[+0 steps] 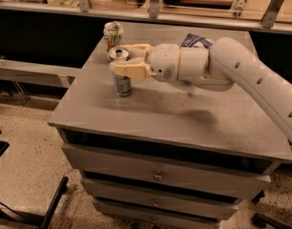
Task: Pick redbull can
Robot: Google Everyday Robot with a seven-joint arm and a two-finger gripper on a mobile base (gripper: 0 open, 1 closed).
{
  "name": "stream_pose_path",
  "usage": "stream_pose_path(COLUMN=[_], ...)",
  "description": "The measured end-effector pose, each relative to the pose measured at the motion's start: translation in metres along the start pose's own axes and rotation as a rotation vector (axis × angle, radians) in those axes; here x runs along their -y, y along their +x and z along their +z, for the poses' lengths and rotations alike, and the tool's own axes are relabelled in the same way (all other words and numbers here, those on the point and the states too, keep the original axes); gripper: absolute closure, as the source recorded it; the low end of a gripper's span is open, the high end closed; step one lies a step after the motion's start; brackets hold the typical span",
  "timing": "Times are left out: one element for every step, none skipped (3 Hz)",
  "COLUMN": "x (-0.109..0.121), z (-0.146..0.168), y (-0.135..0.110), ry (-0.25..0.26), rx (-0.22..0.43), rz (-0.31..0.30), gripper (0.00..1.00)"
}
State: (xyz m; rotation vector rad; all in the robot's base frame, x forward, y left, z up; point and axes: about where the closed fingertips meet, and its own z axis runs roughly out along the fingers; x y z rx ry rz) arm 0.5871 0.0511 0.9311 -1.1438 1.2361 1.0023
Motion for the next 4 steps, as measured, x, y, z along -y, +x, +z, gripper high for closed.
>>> stream_pose_path(x=[0.001, 0.006, 0.007, 0.007], z=[-0.003, -0.020, -0.038, -0.038], y=[-0.007, -0.044, -0.082, -0.082], ry=[0.011, 0.046, 0.058, 0.058], rx=[0.023, 0.064, 0.074, 0.074], rz=[-0.002, -0.067, -0.123, -0.123], gripper=[0.88, 1.00, 1.00, 1.00])
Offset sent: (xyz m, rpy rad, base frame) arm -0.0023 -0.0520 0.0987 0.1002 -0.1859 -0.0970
